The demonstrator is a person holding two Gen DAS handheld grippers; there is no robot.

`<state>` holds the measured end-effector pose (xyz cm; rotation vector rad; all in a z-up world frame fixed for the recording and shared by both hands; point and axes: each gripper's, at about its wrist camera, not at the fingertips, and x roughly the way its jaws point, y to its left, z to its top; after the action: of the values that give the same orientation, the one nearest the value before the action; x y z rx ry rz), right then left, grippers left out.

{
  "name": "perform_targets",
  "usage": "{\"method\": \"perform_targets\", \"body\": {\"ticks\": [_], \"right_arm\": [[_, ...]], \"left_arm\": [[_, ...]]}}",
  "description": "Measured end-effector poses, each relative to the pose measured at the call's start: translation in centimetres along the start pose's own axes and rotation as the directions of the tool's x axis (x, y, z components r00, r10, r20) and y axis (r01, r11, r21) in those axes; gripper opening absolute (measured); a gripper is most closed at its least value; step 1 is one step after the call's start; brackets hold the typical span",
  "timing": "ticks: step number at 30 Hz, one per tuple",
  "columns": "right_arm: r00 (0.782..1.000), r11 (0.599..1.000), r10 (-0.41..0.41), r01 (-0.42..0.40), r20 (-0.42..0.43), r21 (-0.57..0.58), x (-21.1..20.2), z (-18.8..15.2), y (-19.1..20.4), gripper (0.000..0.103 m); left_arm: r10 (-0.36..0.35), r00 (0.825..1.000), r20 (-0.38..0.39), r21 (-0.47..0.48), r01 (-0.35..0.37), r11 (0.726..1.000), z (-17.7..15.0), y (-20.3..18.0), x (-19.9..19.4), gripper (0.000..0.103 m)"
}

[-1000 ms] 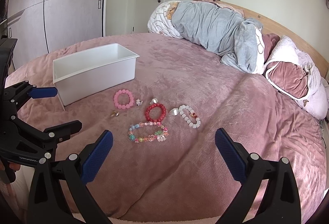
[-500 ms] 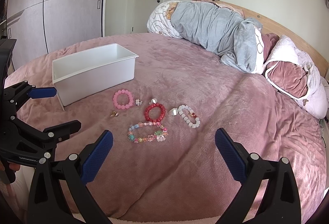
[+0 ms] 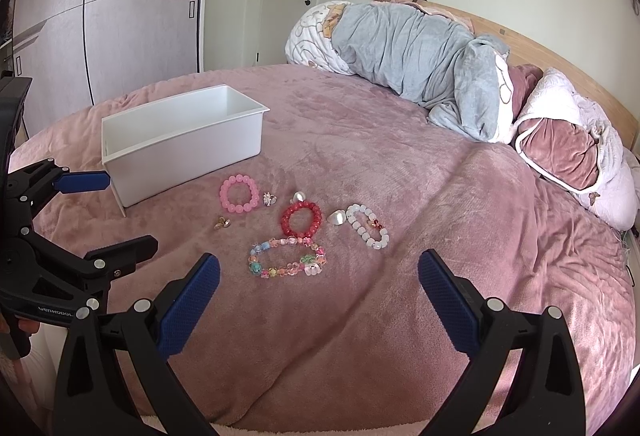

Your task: Organize jewelry

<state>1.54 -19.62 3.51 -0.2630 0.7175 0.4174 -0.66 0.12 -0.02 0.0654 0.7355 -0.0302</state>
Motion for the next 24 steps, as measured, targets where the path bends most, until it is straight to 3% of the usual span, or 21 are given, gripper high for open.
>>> {"method": "perform_targets", "body": {"ticks": [14,24], "right_arm": [[1.0,1.0,0.001,-0.001,-0.001,0.007,0.1,0.0,0.0,0.098],[0.998,0.995,0.042,-0.037,-0.049,0.098,1.9,0.9,-1.8,0.098]], "left_arm": [[-0.001,1.0,-0.007,-0.006,0.001,1.0,-0.1,0.0,0.1,0.1],[0.017,0.999,-0.045,-0.036,-0.019,0.999,0.5,0.7,2.4,0.1]]}}
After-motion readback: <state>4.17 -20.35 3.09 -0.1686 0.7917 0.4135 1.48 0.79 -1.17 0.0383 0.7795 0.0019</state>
